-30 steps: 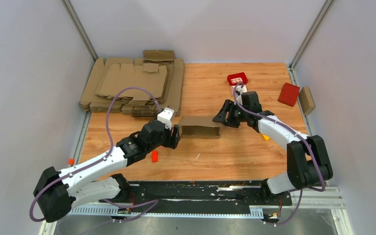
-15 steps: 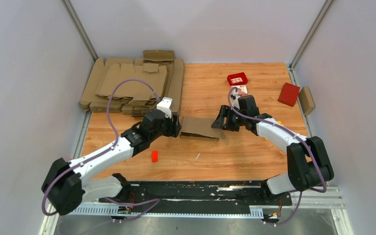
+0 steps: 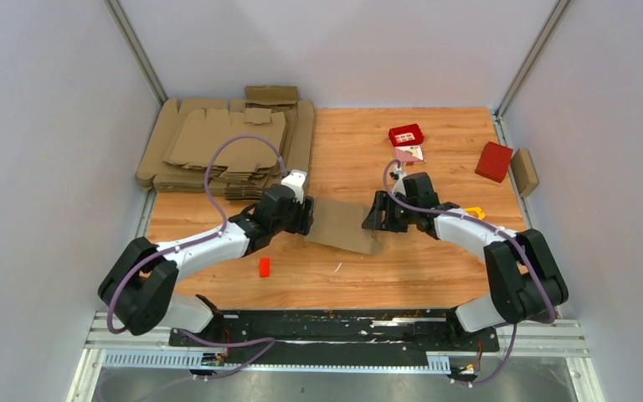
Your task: Fold the paper box
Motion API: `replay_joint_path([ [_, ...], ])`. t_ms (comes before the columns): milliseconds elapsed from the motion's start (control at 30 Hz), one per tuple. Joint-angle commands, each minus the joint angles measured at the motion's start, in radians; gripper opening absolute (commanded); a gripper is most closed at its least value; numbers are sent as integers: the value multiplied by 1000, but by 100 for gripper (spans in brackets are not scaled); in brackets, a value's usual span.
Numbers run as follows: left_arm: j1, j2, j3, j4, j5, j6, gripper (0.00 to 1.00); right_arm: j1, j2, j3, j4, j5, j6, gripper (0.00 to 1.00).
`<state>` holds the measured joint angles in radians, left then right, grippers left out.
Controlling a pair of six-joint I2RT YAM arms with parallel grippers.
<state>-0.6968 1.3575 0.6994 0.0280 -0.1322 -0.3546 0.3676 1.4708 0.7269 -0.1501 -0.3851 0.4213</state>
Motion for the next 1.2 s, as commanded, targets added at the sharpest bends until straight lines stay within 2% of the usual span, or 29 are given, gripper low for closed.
replay_joint_path([
  [0, 18, 56, 17, 36, -2, 34, 66, 11, -10, -34, 90, 27, -38, 60],
  [200, 34, 115, 12, 66, 10, 36, 65, 27, -34, -61, 120, 54, -68, 54],
  [367, 35, 130, 24, 41, -17, 36, 61, 52, -81, -62, 112, 124, -92, 53],
  [600, 36, 11, -64, 125, -53, 24, 61, 56, -295, -141, 134, 264, -106, 60],
  [733, 35, -71, -121, 183, -39, 31, 63, 55, -353, -117, 96, 285, -114, 73],
  [833, 34, -110, -163, 209, -34, 29, 63, 56, -297, -54, 85, 254, -107, 84],
  [900, 34, -142, -192, 228, -37, 26, 63, 55, -227, 29, 56, 209, -110, 87],
  [1067, 35, -253, -313, 283, 17, 13, 63, 51, -45, 205, -46, 172, -188, 90],
  [1167, 34, -313, -364, 290, 55, 0, 63, 49, 40, 235, -18, 139, -195, 89],
])
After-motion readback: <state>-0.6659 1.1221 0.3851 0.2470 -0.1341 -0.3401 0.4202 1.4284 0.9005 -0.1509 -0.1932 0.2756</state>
